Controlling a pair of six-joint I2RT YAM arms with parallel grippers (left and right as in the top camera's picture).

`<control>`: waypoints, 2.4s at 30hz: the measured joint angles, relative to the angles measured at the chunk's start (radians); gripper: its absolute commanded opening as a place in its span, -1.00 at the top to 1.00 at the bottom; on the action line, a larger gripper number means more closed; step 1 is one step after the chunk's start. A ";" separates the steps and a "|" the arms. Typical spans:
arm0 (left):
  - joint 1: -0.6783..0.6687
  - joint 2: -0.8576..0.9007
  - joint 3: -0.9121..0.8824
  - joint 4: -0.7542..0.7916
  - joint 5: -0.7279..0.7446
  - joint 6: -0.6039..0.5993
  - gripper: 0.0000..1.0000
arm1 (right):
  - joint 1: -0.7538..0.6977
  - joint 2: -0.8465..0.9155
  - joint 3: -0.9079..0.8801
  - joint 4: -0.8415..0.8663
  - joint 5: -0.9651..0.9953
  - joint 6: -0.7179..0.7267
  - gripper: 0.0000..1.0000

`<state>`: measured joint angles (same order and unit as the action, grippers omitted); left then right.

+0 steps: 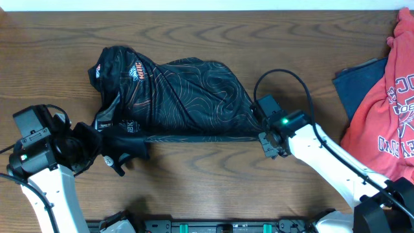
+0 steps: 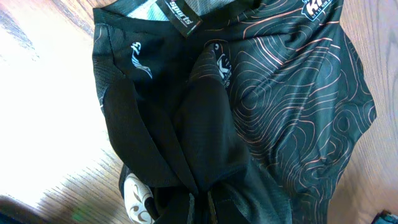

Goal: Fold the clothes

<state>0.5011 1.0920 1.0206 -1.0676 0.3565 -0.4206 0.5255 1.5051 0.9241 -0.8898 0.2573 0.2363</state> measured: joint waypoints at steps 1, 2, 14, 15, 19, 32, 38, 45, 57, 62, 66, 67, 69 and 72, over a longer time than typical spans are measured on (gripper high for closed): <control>0.000 0.000 0.000 0.000 0.000 0.000 0.89 | 0.000 0.000 -0.003 0.017 0.000 0.000 0.89; 0.000 0.000 0.000 0.001 0.000 0.000 0.88 | 0.000 0.000 -0.004 0.041 0.000 -0.001 0.88; 0.000 0.000 0.000 0.002 -0.012 0.000 0.88 | -0.006 0.000 -0.014 0.121 -0.088 -0.006 -0.10; 0.000 0.000 0.000 0.002 -0.015 0.000 0.89 | -0.006 0.000 -0.016 0.120 -0.093 -0.007 -0.10; 0.000 0.000 0.000 0.002 -0.019 0.000 0.88 | -0.006 0.000 -0.018 0.105 -0.101 -0.006 -0.11; 0.000 0.000 0.000 0.002 -0.020 0.000 0.88 | 0.021 0.011 -0.107 0.189 -0.244 -0.060 -0.18; 0.000 0.000 0.000 0.002 -0.019 0.000 0.88 | 0.061 0.012 -0.164 0.305 -0.266 -0.067 -0.23; 0.000 0.000 0.000 0.002 -0.019 0.000 0.88 | 0.069 0.013 -0.214 0.377 -0.249 -0.069 -0.21; 0.000 0.000 0.000 0.002 -0.019 0.000 0.88 | 0.069 0.013 -0.222 0.441 -0.231 -0.070 -0.10; 0.000 0.000 0.000 0.002 -0.020 0.000 0.88 | 0.069 0.013 -0.255 0.465 -0.231 -0.076 0.28; 0.000 0.000 0.000 0.002 -0.019 0.000 0.88 | 0.069 0.013 -0.265 0.472 -0.232 -0.085 0.98; 0.000 0.000 0.000 0.002 -0.019 0.000 0.88 | 0.069 0.013 -0.265 0.476 -0.230 -0.079 0.98; 0.000 0.000 0.000 0.002 -0.019 0.000 0.90 | 0.069 0.013 -0.265 0.487 -0.224 -0.063 0.98; 0.000 0.000 0.000 0.002 -0.019 0.000 0.88 | 0.069 0.013 -0.265 0.493 -0.192 -0.022 0.98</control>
<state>0.5014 1.0920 1.0206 -1.0660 0.3370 -0.4206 0.5945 1.5185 0.6590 -0.3969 0.0658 0.2146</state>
